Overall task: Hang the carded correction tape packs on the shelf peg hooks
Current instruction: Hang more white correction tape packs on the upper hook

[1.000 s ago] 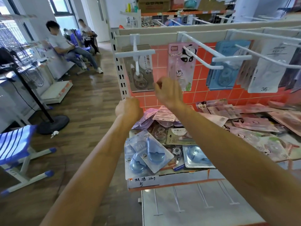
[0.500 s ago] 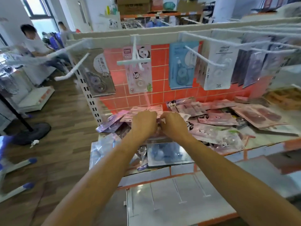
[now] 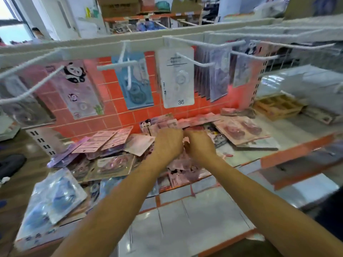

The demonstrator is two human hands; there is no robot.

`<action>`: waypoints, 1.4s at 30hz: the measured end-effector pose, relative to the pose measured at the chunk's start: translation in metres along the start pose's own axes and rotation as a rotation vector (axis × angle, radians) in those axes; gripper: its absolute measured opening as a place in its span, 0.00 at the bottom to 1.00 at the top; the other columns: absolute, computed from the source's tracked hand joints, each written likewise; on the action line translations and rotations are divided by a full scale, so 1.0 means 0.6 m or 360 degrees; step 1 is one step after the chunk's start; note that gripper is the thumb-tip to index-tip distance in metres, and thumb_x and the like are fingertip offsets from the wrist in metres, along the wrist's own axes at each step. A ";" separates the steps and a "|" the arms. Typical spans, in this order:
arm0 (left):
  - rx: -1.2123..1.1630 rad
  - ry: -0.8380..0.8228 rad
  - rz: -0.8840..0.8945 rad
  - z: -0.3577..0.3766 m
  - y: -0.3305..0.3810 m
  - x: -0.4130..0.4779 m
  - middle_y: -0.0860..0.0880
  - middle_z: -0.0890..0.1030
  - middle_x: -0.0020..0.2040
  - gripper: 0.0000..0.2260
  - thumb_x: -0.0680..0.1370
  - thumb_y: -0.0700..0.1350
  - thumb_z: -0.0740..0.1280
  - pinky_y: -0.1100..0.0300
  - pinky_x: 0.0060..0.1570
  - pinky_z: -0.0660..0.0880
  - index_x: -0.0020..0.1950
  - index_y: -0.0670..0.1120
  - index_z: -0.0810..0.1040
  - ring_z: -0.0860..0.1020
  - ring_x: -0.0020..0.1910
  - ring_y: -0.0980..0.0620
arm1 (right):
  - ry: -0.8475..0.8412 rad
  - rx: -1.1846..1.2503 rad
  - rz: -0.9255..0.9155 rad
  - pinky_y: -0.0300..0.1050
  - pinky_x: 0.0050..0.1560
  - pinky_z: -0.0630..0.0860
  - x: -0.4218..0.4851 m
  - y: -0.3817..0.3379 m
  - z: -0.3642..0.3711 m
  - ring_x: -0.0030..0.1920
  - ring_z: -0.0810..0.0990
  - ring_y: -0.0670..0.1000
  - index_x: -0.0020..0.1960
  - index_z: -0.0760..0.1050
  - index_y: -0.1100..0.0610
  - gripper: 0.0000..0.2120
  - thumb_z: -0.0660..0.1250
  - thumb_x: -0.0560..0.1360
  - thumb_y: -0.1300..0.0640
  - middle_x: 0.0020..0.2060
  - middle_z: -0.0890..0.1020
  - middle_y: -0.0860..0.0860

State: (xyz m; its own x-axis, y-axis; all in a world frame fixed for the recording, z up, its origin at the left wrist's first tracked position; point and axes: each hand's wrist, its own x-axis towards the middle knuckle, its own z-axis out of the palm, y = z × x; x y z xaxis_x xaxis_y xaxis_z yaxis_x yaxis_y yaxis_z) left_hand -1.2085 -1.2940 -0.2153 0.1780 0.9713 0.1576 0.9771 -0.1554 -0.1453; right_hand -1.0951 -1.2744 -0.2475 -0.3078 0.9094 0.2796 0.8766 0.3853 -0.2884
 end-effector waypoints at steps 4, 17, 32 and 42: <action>-0.0027 0.0016 0.0112 0.002 0.083 0.031 0.43 0.80 0.53 0.09 0.77 0.44 0.64 0.52 0.41 0.72 0.55 0.43 0.77 0.79 0.52 0.42 | 0.0016 -0.0052 0.0081 0.50 0.43 0.74 -0.020 0.090 -0.019 0.53 0.78 0.61 0.56 0.78 0.59 0.14 0.65 0.72 0.60 0.51 0.82 0.58; -0.0017 -0.0144 0.0200 0.064 0.255 0.082 0.42 0.77 0.57 0.15 0.76 0.39 0.62 0.53 0.42 0.69 0.62 0.42 0.72 0.75 0.56 0.41 | -0.0074 -0.0214 0.0307 0.53 0.53 0.70 -0.039 0.284 -0.025 0.59 0.73 0.62 0.71 0.64 0.59 0.31 0.67 0.70 0.60 0.61 0.74 0.59; -0.0499 -0.0261 0.0091 0.071 0.263 0.102 0.38 0.80 0.57 0.11 0.78 0.39 0.62 0.51 0.49 0.71 0.59 0.40 0.76 0.77 0.56 0.39 | 0.0107 -0.0388 0.0217 0.48 0.33 0.72 -0.044 0.281 -0.023 0.38 0.78 0.61 0.43 0.78 0.62 0.14 0.77 0.60 0.65 0.41 0.80 0.59; -0.2223 -0.0481 -0.0835 0.044 0.268 0.109 0.49 0.73 0.32 0.14 0.78 0.35 0.55 0.64 0.27 0.71 0.35 0.46 0.70 0.73 0.29 0.54 | 0.0491 0.0014 -0.0039 0.48 0.32 0.71 -0.065 0.266 -0.014 0.35 0.76 0.57 0.36 0.76 0.57 0.13 0.58 0.73 0.53 0.32 0.78 0.52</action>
State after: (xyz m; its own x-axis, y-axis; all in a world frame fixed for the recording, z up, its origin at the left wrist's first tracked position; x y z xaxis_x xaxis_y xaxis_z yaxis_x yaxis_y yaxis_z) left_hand -1.0427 -1.2509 -0.2541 -0.0740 0.9415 -0.3288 0.2754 0.3361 0.9007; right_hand -0.9403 -1.2497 -0.2967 -0.2007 0.8100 0.5510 0.8666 0.4091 -0.2858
